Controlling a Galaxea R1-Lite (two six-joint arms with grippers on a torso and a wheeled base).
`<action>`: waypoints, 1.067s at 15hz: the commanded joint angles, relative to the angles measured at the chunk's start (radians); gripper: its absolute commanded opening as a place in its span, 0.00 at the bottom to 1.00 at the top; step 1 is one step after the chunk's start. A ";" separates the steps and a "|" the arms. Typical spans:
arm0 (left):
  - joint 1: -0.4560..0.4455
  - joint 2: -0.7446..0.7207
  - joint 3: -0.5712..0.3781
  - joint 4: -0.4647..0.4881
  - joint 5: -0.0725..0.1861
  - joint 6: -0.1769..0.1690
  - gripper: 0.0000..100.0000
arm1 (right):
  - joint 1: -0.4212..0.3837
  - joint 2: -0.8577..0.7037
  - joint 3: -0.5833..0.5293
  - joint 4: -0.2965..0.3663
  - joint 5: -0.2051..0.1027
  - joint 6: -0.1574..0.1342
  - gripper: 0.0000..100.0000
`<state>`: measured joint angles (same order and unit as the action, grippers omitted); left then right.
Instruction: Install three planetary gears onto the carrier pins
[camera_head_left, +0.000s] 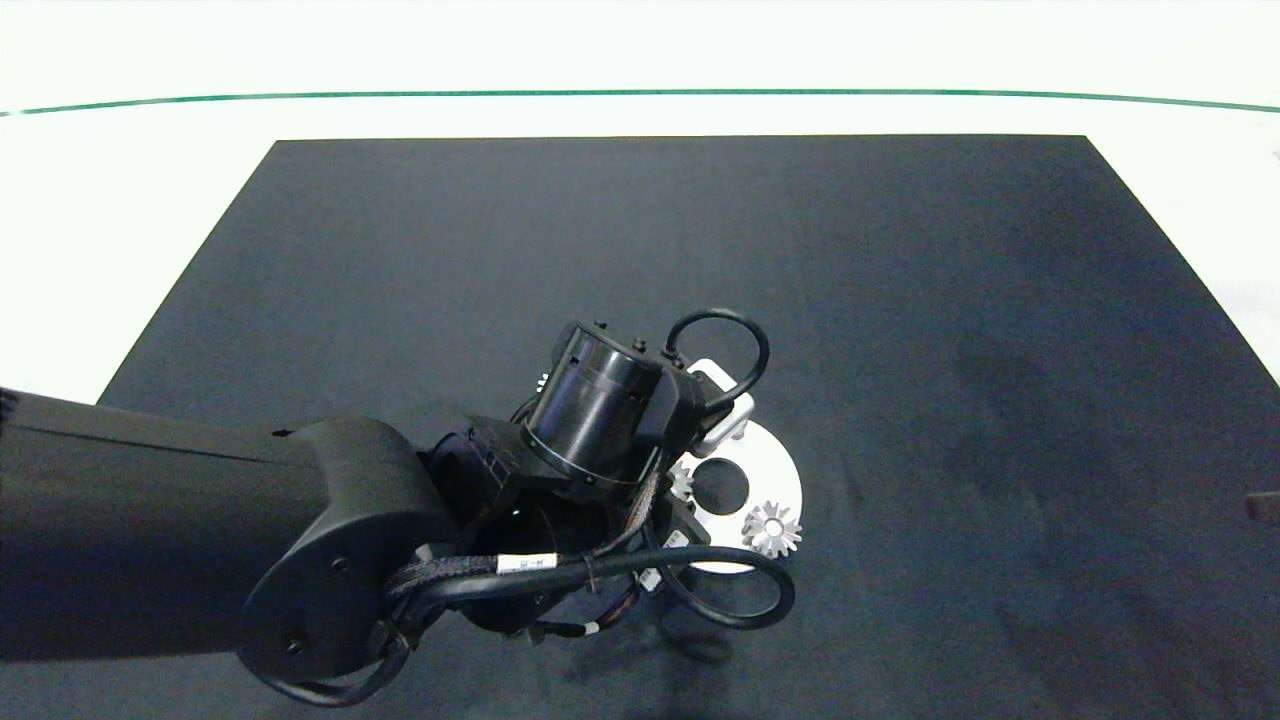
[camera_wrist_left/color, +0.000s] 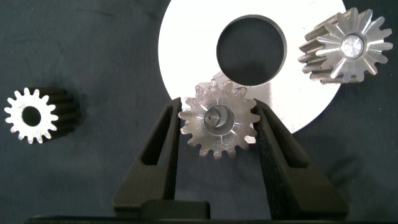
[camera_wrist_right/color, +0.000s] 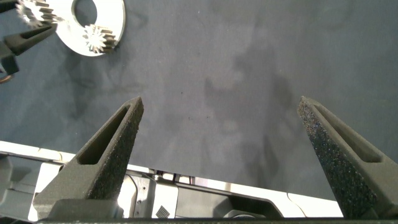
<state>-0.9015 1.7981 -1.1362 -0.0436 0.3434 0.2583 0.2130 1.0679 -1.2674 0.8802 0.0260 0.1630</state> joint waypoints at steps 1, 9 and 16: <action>0.003 0.003 0.015 0.004 0.002 0.001 0.22 | 0.000 -0.017 0.000 0.003 0.003 0.001 1.00; 0.015 0.006 -0.011 0.002 0.002 0.006 0.22 | 0.000 -0.016 0.011 0.003 0.014 0.000 1.00; 0.013 -0.006 0.021 0.004 0.002 0.002 0.22 | 0.000 -0.019 0.011 0.003 0.014 -0.002 1.00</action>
<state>-0.8874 1.7987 -1.1238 -0.0404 0.3419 0.2598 0.2130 1.0496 -1.2560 0.8783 0.0398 0.1600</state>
